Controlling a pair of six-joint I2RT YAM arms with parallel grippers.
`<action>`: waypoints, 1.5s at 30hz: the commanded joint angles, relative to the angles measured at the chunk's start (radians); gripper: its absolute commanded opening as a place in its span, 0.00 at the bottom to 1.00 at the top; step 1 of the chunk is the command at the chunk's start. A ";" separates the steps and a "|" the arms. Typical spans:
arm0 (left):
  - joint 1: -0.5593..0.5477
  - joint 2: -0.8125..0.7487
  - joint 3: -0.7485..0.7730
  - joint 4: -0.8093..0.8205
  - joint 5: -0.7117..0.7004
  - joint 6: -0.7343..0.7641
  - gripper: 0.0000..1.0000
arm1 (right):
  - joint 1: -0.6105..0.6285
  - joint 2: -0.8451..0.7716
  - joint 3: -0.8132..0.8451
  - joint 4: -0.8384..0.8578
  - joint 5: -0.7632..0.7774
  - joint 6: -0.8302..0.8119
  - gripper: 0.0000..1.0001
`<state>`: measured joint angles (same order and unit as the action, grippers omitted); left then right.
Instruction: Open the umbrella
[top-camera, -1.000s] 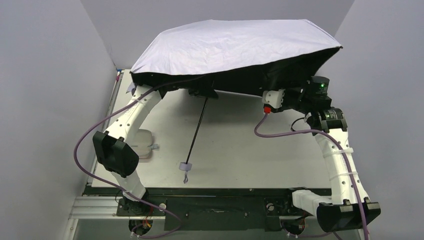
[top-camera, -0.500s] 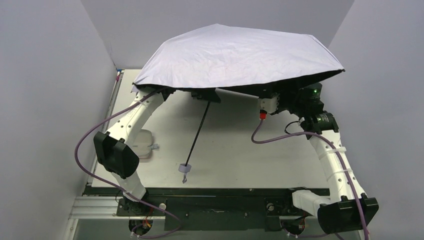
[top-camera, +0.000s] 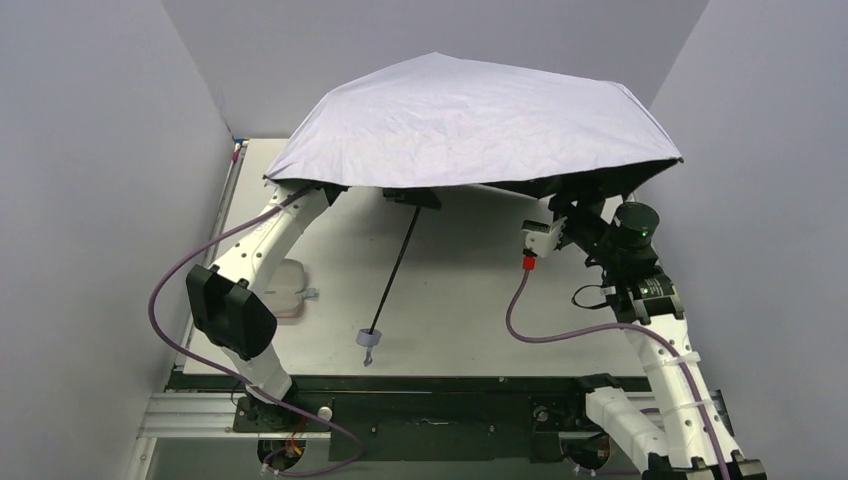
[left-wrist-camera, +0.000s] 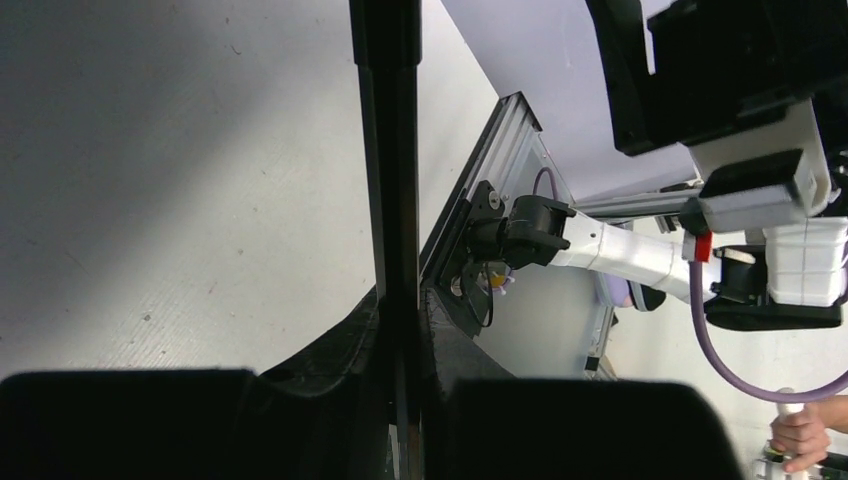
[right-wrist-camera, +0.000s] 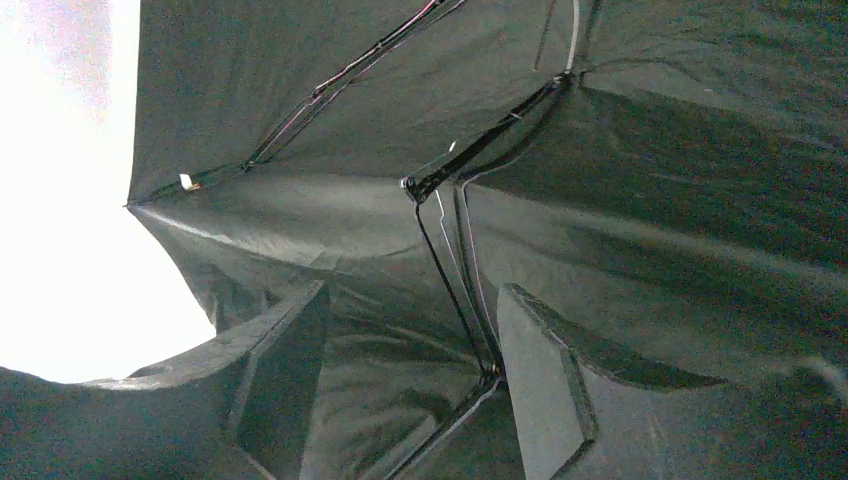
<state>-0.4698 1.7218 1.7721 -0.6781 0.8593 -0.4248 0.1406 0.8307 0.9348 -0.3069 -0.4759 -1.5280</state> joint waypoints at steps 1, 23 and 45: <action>-0.019 -0.078 0.002 0.037 -0.001 0.075 0.00 | -0.001 0.058 0.025 0.116 0.032 -0.021 0.59; -0.004 -0.086 -0.015 0.108 -0.004 0.042 0.00 | -0.024 0.333 0.199 0.221 0.399 0.181 0.00; 0.031 -0.011 -0.020 0.251 0.024 -0.176 0.00 | 0.099 0.596 0.592 0.110 1.042 1.019 0.00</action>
<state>-0.4534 1.6966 1.7397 -0.5182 0.8528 -0.5457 0.2005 1.4342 1.5146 -0.2089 0.3656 -0.7242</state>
